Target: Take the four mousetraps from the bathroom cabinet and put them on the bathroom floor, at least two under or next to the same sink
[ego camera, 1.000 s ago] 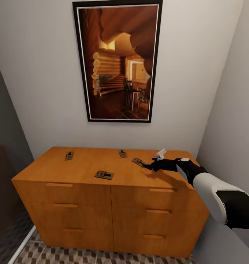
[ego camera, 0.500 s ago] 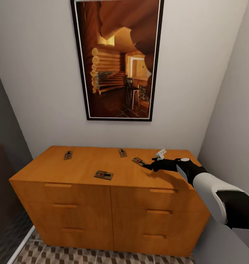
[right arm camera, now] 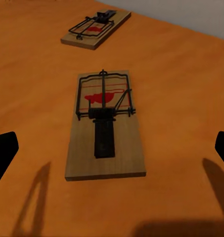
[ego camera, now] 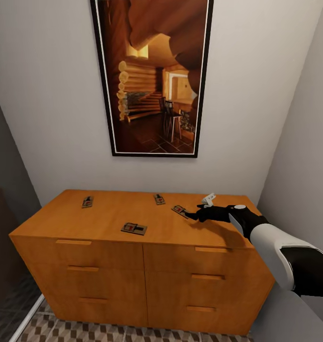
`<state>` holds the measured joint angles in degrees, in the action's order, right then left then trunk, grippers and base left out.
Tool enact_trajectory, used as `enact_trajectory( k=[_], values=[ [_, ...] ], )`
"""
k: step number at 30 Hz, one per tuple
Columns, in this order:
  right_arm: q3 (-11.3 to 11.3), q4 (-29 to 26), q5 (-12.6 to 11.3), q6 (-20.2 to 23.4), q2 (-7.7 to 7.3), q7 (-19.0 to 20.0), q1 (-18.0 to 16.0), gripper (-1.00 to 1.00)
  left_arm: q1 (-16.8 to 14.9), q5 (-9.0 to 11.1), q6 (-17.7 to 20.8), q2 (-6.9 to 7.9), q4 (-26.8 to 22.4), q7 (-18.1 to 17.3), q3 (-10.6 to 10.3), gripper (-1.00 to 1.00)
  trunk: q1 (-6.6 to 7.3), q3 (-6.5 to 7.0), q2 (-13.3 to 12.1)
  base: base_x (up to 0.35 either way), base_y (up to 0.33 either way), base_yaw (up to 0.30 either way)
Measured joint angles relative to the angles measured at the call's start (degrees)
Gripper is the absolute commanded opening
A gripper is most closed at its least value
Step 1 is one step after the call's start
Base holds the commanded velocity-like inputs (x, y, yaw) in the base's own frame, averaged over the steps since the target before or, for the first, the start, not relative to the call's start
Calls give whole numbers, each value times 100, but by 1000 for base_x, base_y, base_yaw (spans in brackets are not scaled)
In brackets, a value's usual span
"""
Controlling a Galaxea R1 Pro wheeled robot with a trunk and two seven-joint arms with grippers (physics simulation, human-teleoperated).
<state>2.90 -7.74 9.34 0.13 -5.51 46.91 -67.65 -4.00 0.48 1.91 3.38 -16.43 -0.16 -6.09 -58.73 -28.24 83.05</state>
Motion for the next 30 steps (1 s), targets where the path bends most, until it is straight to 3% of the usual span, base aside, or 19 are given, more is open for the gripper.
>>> enact_trajectory(
  k=[17,30],
  values=[
    [5,0,1,0,0,0,0,100,-1,0,0,0,0,0,-1,100,0,-3,0,0,0,0],
    [9,0,2,2,9,-9,0,100,-3,0,0,0,0,-23,-7,100,0,-96,0,0,0,0]
  ],
)
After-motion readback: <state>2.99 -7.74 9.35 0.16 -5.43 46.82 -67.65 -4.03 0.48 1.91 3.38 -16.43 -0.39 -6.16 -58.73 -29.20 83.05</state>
